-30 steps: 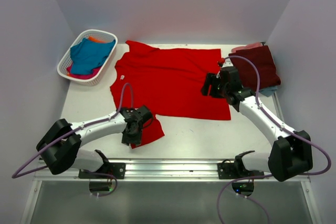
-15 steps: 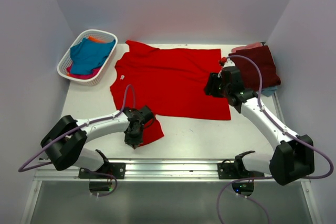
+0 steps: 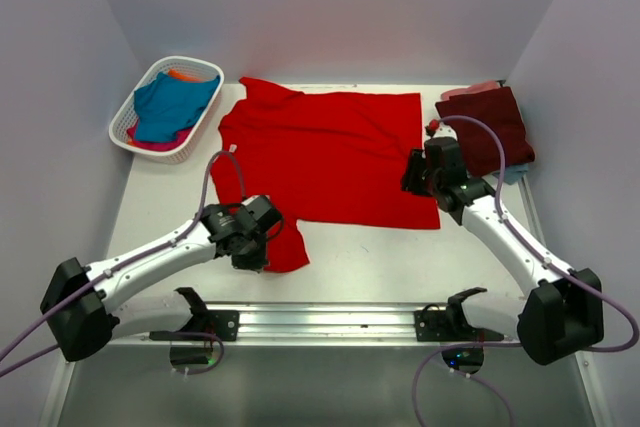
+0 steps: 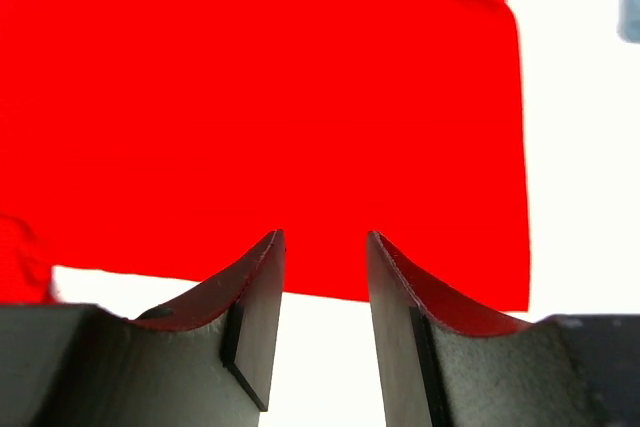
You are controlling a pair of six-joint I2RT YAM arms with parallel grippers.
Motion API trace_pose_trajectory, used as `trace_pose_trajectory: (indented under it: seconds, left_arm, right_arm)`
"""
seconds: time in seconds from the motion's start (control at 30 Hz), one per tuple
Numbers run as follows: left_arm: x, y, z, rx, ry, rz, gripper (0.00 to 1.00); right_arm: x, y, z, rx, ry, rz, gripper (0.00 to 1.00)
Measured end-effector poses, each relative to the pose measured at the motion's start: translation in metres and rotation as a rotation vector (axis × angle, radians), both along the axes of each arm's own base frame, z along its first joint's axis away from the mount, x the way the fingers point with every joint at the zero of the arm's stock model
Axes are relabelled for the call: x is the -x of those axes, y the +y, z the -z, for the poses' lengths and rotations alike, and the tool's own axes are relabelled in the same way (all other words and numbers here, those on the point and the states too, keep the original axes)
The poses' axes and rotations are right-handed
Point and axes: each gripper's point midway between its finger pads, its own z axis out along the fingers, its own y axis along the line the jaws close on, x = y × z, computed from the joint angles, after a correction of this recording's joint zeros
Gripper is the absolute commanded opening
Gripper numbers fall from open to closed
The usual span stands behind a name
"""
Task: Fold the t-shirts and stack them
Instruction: Fold the tshirt
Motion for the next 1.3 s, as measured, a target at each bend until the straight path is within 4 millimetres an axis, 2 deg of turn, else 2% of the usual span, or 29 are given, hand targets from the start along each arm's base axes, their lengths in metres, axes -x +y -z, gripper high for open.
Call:
trace_pose_trajectory:
  seconds: [0.17,0.37,0.5,0.7,0.93,1.03,1.3]
  left_arm:
    - [-0.003,-0.008,-0.032,0.055,-0.065,-0.013,0.00]
    - [-0.004,-0.007,-0.059,0.088,-0.114,-0.032,0.00]
    - [-0.004,-0.002,-0.080,0.110,-0.149,-0.048,0.00]
    - [0.003,0.005,-0.105,0.162,-0.183,-0.075,0.00]
    - [0.013,0.014,-0.117,0.212,-0.201,-0.094,0.00]
    - [0.014,0.015,-0.118,0.210,-0.200,-0.095,0.00]
    - [0.011,0.015,-0.118,0.189,-0.198,-0.095,0.00]
  right_arm:
    - [0.013,-0.014,0.015,0.038,0.046,0.059,0.45]
    - [0.033,-0.031,0.041,0.086,0.157,0.150,0.67]
    - [0.054,-0.043,0.060,0.113,0.234,0.212,0.69]
    - [0.074,-0.059,0.070,0.151,0.282,0.303,0.68]
    - [0.087,-0.080,0.072,0.210,0.303,0.421,0.72]
    - [0.093,-0.090,0.072,0.243,0.311,0.480,0.77]
    - [0.101,-0.108,0.089,0.345,0.374,0.583,0.78]
